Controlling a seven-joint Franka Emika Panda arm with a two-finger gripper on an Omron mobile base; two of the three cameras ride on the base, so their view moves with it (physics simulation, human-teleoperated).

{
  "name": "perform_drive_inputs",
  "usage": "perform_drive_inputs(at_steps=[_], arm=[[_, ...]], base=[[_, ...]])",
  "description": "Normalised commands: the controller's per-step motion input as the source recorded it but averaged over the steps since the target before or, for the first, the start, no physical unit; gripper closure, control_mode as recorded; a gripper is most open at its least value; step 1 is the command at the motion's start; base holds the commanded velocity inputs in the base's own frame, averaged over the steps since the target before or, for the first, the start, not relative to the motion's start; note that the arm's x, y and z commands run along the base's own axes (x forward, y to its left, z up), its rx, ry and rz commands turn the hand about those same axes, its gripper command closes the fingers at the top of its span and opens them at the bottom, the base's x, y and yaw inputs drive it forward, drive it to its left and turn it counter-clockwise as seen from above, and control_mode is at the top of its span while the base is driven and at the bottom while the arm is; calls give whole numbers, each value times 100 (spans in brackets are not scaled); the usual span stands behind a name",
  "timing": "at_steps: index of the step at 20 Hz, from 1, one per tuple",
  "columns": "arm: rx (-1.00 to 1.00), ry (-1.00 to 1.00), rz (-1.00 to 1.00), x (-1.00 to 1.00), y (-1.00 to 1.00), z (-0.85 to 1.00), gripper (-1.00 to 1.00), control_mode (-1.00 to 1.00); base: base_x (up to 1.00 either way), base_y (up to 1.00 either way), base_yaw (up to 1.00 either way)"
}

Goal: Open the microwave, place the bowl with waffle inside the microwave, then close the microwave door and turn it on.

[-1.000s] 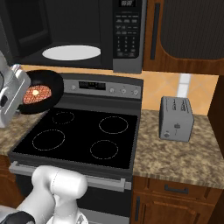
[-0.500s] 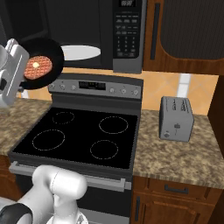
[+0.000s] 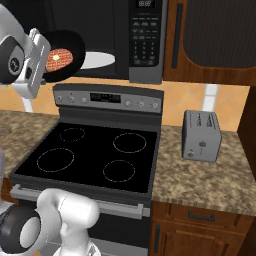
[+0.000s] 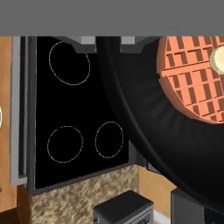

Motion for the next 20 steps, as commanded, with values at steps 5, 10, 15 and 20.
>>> perform_drive_inputs(at_steps=[5,10,15,20], arm=[[-6,-1,0,96,8,-2,100,-100],[0,0,5,84,0,0,100,-100],[-3,6,9,88,0,0,100,-100],[-6,4,15,91,0,0,100,-100]], base=[[0,0,0],[0,0,0],[0,0,0],[0,0,0]])
